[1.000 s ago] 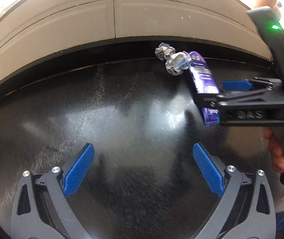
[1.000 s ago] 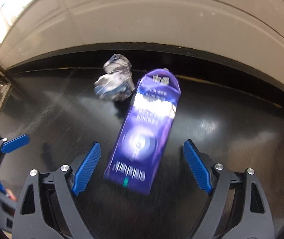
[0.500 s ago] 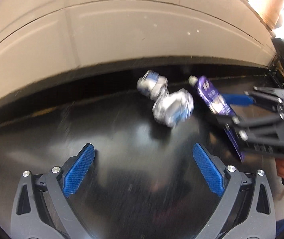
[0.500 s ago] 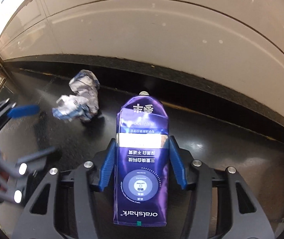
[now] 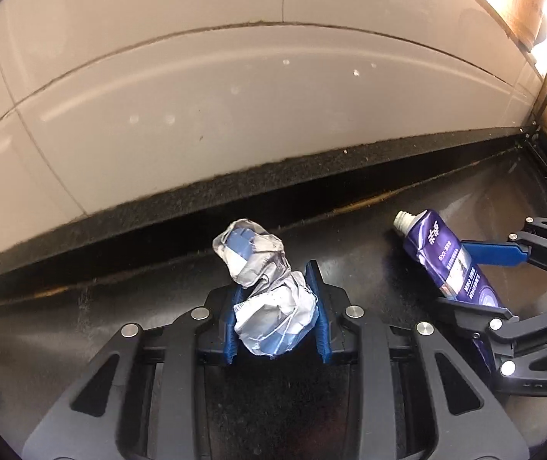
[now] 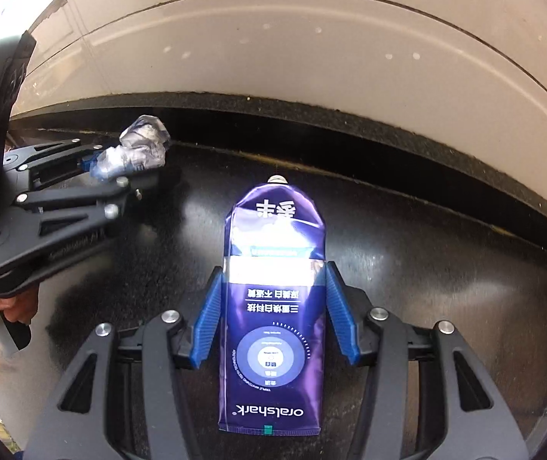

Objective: Collect trash
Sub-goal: 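Grasp the crumpled foil with left tool while right tool grasps the purple tube, then carry foil and purple tube down to the floor bin and release both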

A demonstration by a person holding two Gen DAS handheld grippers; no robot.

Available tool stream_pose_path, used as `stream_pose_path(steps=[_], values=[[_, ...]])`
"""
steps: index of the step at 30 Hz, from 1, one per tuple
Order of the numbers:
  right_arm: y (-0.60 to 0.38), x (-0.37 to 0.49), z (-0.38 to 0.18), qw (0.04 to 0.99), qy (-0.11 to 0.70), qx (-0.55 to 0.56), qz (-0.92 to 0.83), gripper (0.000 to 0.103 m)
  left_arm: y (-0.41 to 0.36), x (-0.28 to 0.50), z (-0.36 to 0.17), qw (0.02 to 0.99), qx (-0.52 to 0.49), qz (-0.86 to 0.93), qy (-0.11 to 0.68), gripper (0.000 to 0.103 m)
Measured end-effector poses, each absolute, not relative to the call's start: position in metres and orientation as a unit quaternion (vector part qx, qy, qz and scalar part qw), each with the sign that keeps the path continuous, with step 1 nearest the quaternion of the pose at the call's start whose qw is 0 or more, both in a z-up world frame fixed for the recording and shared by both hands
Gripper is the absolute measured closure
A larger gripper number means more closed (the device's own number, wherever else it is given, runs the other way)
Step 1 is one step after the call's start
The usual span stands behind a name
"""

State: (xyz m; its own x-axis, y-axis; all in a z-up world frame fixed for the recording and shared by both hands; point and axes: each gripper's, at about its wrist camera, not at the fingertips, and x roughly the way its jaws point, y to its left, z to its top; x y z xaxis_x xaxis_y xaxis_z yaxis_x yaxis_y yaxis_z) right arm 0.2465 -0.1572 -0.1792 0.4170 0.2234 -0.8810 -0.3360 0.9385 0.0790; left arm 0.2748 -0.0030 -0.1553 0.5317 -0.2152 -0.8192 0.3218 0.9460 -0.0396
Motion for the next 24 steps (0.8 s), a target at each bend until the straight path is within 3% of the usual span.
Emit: stream_pose_path(steps=[13, 24], values=[[-0.162, 0.164, -0.126, 0.849, 0.492, -0.054, 0.184, 0.052, 0.016, 0.14, -0.109, 0.876, 0.047, -0.084, 0.473, 0.075], [-0.168, 0.072, -0.118, 0.847, 0.483, -0.081, 0.21, 0.052, 0.01, 0.025, -0.109, 0.873, 0.024, -0.052, 0.484, 0.075]])
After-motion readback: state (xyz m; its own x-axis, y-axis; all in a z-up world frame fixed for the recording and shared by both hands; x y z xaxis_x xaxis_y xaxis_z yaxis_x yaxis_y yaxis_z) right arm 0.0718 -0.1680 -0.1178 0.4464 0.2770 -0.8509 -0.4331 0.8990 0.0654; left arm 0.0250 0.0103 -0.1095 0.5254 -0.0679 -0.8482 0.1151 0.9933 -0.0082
